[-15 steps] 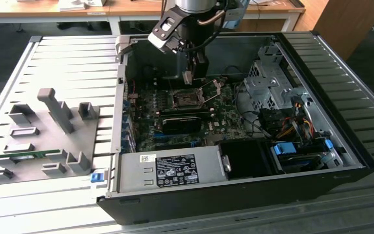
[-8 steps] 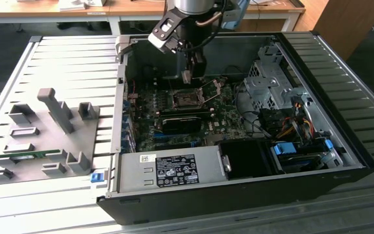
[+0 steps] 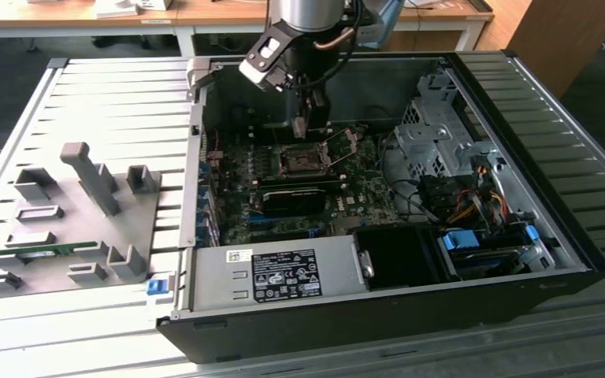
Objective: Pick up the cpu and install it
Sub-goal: 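Place the cpu into insertion slot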
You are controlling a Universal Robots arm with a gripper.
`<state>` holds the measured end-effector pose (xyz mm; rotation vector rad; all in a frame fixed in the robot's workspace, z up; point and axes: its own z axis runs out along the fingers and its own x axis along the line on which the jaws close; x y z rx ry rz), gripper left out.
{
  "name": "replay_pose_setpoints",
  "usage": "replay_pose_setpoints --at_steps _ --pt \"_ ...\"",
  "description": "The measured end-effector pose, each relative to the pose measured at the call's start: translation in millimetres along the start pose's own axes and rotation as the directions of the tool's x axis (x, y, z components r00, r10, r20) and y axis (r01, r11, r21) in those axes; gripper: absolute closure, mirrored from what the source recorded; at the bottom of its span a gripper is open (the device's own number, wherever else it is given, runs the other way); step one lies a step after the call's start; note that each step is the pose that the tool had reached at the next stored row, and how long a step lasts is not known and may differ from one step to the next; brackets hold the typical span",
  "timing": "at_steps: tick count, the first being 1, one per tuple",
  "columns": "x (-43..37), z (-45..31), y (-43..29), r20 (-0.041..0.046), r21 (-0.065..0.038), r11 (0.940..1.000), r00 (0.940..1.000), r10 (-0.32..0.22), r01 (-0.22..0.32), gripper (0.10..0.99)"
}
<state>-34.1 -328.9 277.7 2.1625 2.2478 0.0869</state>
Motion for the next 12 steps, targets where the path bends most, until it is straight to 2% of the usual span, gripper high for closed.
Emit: replay_pose_setpoints --at_steps 4,7,12 --pt "4.2 6.1 -0.2 -0.0002 0.01 0.9999 1.0 0.003 -0.003 0.549" --pt "5.5 10.1 -0.3 -0.0002 0.011 0.9999 1.0 0.003 -0.003 0.549" --pt "5.5 15.1 -0.6 0.005 0.011 0.9999 1.0 0.002 -0.003 0.549"
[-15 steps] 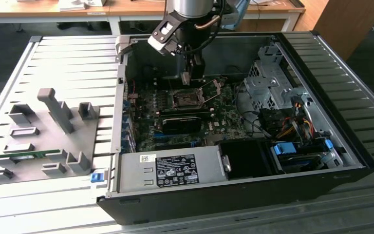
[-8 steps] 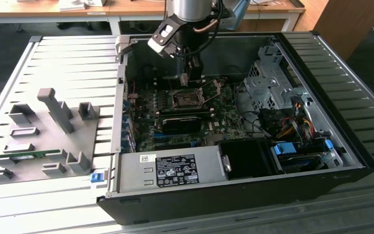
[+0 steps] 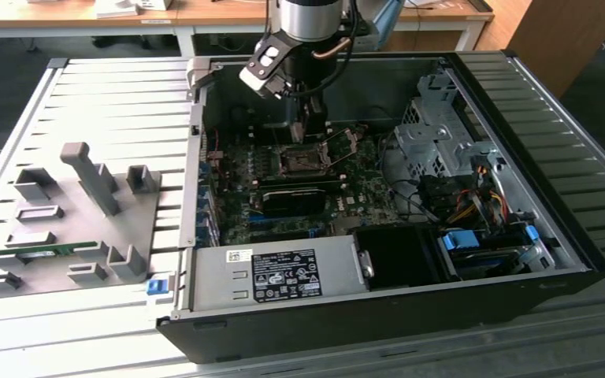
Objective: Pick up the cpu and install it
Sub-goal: 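Place the cpu into insertion slot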
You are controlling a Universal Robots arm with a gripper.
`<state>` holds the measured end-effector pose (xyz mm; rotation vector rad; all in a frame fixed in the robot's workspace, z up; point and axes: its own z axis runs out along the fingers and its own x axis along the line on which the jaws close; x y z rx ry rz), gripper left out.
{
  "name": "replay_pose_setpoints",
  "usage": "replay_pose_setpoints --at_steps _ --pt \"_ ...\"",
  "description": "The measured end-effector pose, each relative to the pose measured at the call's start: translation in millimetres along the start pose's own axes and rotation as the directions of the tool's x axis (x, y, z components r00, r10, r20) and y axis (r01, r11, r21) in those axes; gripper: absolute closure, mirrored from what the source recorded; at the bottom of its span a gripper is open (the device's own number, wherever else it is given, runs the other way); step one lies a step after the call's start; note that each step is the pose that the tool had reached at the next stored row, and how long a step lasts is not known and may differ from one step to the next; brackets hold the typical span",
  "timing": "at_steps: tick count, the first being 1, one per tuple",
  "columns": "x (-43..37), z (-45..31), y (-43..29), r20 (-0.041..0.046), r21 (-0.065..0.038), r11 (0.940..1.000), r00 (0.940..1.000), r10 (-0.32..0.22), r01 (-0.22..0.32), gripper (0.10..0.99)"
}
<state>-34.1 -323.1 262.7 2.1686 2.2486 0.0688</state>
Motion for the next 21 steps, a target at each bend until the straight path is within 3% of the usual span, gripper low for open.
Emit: replay_pose_setpoints --at_steps 13,21 --pt "0.0 10.2 -0.4 0.0011 0.002 1.0 1.0 0.0 0.0 0.549" --pt "1.1 23.3 -1.0 0.0011 0.002 1.0 1.0 0.002 -0.002 0.549"
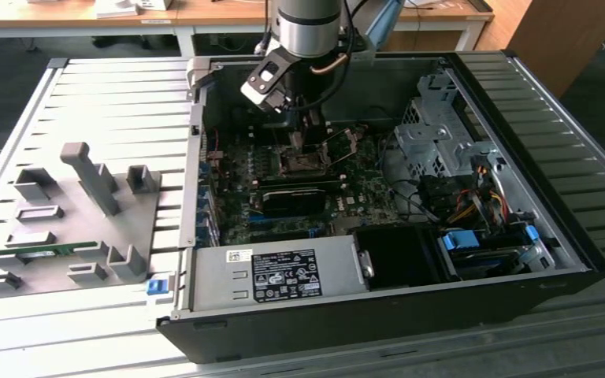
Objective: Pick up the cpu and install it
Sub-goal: 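Place the cpu into insertion slot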
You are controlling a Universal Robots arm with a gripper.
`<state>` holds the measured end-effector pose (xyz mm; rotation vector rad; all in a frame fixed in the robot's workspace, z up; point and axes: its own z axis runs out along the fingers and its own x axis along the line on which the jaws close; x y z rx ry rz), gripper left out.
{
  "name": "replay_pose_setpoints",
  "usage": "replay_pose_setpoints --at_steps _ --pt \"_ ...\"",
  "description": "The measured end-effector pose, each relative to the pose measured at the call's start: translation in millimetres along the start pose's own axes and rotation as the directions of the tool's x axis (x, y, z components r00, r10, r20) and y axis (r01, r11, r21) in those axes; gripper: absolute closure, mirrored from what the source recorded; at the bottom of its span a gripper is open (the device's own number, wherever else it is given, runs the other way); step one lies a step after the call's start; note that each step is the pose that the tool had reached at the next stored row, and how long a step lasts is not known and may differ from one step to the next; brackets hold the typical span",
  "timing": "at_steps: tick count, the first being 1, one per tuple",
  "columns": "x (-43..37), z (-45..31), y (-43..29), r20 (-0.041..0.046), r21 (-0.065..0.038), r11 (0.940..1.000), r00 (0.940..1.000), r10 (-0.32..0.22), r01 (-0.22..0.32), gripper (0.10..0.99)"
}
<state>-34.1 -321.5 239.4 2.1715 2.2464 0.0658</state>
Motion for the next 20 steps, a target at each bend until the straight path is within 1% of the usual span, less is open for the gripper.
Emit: replay_pose_setpoints --at_steps 5,9,20 --pt "0.1 5.6 -0.2 0.0001 0.0 1.0 1.0 0.001 -0.001 0.549" --pt "-0.1 12.2 -0.6 0.0001 0.0 1.0 1.0 0.002 -0.002 0.549" --pt "-0.2 21.9 -1.3 0.0011 0.0 1.0 1.0 0.007 -0.007 0.549"
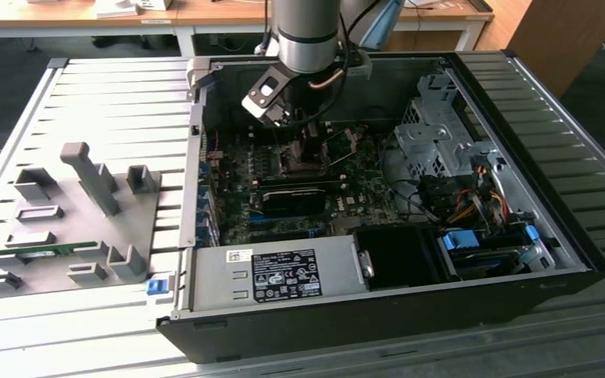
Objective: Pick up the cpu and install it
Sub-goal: 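Place the cpu into insertion slot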
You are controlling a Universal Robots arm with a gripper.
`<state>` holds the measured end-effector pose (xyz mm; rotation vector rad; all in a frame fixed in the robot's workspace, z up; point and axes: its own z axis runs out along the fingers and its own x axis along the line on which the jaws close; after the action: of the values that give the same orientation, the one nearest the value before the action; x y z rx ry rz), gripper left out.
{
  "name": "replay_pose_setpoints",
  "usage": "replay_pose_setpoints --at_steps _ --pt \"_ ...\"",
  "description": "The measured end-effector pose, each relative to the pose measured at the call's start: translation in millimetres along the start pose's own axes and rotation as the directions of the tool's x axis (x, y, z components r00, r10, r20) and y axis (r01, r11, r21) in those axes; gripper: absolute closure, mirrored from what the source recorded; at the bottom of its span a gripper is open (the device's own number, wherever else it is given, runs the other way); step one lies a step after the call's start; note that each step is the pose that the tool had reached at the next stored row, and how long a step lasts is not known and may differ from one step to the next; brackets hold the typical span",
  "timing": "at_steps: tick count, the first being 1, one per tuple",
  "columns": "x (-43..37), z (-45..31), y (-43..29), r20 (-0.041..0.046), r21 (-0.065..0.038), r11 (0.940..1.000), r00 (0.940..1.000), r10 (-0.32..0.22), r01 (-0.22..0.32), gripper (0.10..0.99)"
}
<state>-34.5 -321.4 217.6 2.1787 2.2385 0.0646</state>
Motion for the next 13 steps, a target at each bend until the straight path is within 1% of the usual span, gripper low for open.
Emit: replay_pose_setpoints --at_steps 4,13 --pt "0.0 2.5 -0.1 0.0008 0.0 0.9998 0.9998 0.018 -0.018 0.549" --pt "-0.2 12.0 -1.1 0.0008 0.0 0.9998 0.9998 0.019 -0.019 0.549"
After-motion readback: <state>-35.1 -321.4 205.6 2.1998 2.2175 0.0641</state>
